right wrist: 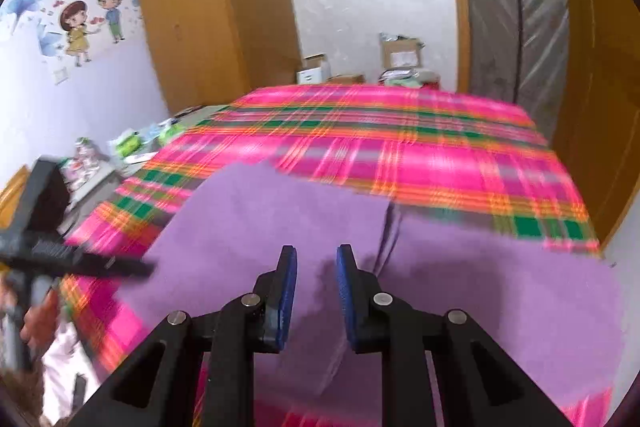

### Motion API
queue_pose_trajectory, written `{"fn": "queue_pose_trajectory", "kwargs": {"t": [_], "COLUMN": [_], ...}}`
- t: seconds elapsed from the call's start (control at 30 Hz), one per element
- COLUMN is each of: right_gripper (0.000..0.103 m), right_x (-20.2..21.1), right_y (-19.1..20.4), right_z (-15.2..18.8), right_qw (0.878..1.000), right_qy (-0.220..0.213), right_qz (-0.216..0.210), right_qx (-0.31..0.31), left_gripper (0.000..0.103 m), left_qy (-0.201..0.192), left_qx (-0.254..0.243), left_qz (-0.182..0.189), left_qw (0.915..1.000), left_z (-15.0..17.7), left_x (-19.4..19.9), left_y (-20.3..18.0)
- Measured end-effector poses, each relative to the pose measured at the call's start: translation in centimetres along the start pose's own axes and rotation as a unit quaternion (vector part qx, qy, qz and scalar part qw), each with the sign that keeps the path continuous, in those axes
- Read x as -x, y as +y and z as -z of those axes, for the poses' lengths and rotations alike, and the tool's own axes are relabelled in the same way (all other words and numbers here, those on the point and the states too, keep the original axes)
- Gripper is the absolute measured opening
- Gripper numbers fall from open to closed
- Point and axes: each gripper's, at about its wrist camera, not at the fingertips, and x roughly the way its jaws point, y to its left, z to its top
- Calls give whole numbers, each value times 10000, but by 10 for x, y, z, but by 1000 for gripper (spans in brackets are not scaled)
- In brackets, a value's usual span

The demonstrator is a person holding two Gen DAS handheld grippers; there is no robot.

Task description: Fold clothes

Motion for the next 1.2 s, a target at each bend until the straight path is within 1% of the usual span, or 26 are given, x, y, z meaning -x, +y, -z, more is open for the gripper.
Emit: {"fn": "queue_pose_trajectory", "kwargs": {"t": [0.07, 0.13, 0.2, 0.27, 0.37, 0.57, 0.63, 0.73, 0.83, 0.9, 0.93, 1.03, 1.2], "right_gripper": [21, 21, 21, 21, 20, 20, 21, 21, 21, 21, 21, 21, 21], "right_x": [-16, -36, -50, -67, -79, -75, -62, -35, -17, -9, -6, -1, 9], "right_y": [-1, 2, 2, -4, -12, -20, -21, -9, 9, 15, 18, 23, 36], "right_z": [-13, -24, -26, -26, -22, -18, -19, -10, 7, 22, 29, 45, 61], "right_qw": [10000, 9995, 9989, 9971, 9958, 9961, 9969, 9986, 9983, 9978, 9977, 9978, 9976], "right_qy": [72, 246, 368, 610, 792, 808, 695, 475, 461, 494, 511, 554, 382], "right_qz": [-30, -45, 86, 405, 456, 274, 135, -158, -337, -411, -417, -203, 156], "right_qx": [32, 216, 273, 181, 15, -238, -339, -146, 102, 142, 170, 312, 565], "left_gripper": [35, 35, 35, 35, 35, 35, 35, 35, 35, 35, 35, 35, 35], "left_qy": [53, 51, 59, 70, 80, 96, 109, 129, 144, 142, 145, 160, 181], "left_qx": [-14, -47, -74, -89, -147, -198, -203, -218, -227, -229, -229, -251, -308], "left_qz": [10, -11, -30, -44, -54, -46, -35, -29, -23, 0, 5, 8, -3], "left_qw": [10000, 10000, 10000, 9999, 9998, 9997, 9997, 9997, 9996, 9996, 9996, 9996, 9994], "left_z": [1, -1, -1, -2, -1, 0, 0, 4, 6, 8, 9, 13, 20], "left_x": [-3, -5, -5, -7, -7, -8, -7, -4, -4, -2, -1, 1, 4], "left_y": [0, -2, -4, -7, -8, -10, -8, -7, -7, -6, -6, -6, -6]}}
